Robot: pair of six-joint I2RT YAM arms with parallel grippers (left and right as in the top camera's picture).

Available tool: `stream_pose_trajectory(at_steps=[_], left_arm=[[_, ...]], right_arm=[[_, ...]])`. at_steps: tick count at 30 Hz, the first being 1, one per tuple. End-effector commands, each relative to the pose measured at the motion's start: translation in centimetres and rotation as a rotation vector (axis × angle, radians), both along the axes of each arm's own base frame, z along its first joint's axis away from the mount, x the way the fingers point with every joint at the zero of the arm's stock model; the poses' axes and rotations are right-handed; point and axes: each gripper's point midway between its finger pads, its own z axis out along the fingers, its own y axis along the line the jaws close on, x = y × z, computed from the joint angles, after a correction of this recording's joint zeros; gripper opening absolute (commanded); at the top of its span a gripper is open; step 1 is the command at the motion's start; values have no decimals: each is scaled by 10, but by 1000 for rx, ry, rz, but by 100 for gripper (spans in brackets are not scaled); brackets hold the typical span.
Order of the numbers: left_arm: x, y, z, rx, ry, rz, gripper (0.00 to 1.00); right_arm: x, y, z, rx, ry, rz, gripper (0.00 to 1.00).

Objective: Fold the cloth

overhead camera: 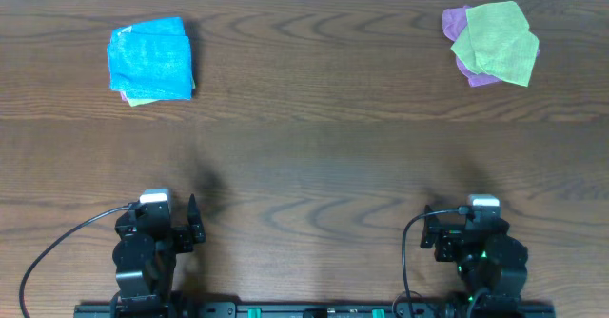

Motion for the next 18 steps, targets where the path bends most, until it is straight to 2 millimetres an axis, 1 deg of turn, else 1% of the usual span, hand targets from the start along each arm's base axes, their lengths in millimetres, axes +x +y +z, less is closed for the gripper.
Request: stream_pose_trajectory(at_steps=[1,9,11,12,15,18], left_arm=[[0,3,-4,-1,2,22,95],[0,3,-4,-1,2,22,95],[0,3,-4,-1,2,22,95],[0,3,-4,-1,2,22,95],[0,3,-4,-1,2,22,95],[0,3,-4,-1,2,22,95]], right_arm=[[-1,1,-5,-2,7,12,99],[-1,1,-5,-3,8,12,99],[0,1,-2,-2,-3,10,99],[2,0,3,12,-12,-2,99],[3,-13,27,55,-3,-113,99],[11,-27,66,40,22,-174,99]])
